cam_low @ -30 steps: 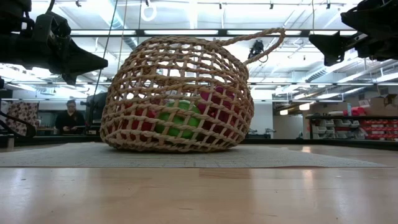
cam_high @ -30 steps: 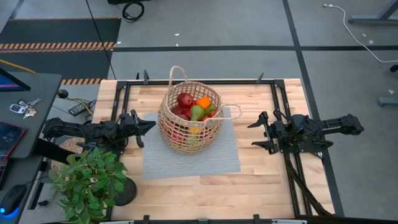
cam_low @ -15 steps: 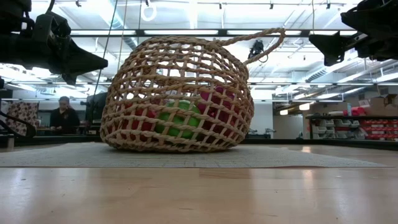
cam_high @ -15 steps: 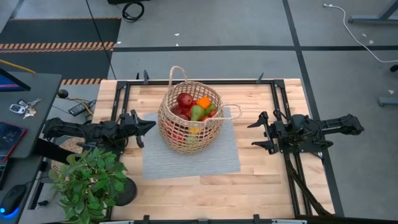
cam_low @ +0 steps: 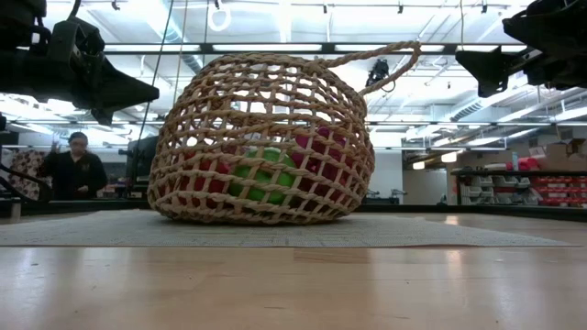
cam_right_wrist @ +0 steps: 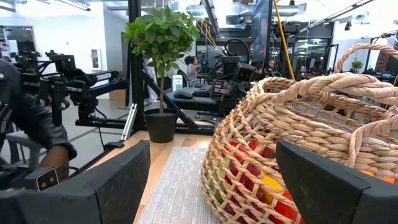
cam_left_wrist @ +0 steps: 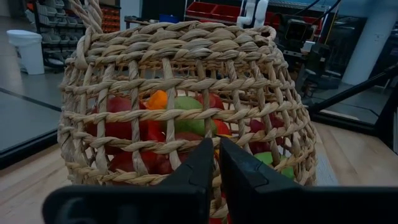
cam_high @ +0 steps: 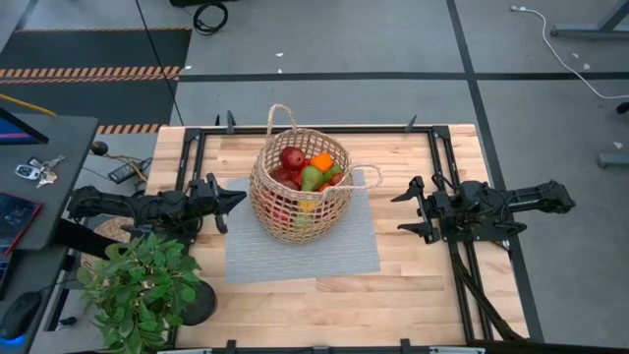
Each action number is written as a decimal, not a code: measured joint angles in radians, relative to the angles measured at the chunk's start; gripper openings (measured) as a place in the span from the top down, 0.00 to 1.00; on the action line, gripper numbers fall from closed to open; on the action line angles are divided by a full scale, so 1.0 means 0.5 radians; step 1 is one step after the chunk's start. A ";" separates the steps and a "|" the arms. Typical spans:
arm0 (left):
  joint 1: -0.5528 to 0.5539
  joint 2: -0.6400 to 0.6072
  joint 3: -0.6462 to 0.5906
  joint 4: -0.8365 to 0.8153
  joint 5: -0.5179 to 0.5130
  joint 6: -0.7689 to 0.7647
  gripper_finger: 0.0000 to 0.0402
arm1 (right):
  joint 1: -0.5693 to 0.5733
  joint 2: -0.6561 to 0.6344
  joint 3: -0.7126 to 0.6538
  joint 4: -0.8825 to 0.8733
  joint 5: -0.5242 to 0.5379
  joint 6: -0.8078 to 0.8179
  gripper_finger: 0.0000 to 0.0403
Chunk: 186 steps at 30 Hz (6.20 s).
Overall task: Build produce basket
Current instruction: Return to Home Position
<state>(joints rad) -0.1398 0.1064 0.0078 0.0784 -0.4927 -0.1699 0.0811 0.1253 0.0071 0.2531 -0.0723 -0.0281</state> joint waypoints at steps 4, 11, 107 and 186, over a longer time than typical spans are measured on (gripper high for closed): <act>0.000 0.000 -0.001 -0.001 0.000 0.000 0.93 | 0.000 0.000 0.000 0.000 0.000 0.000 0.13; 0.000 0.000 -0.001 -0.001 0.000 0.000 0.90 | 0.000 0.000 0.000 0.001 0.000 0.000 0.13; 0.001 0.000 -0.001 -0.001 0.000 -0.001 0.90 | 0.016 0.114 -0.001 0.173 0.242 0.243 0.13; 0.001 0.000 -0.002 -0.001 0.000 -0.001 0.90 | 0.003 0.262 -0.001 0.383 -0.330 0.476 0.13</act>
<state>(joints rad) -0.1394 0.1062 0.0071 0.0780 -0.4927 -0.1703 0.0826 0.2562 0.0067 0.4446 -0.2375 0.2100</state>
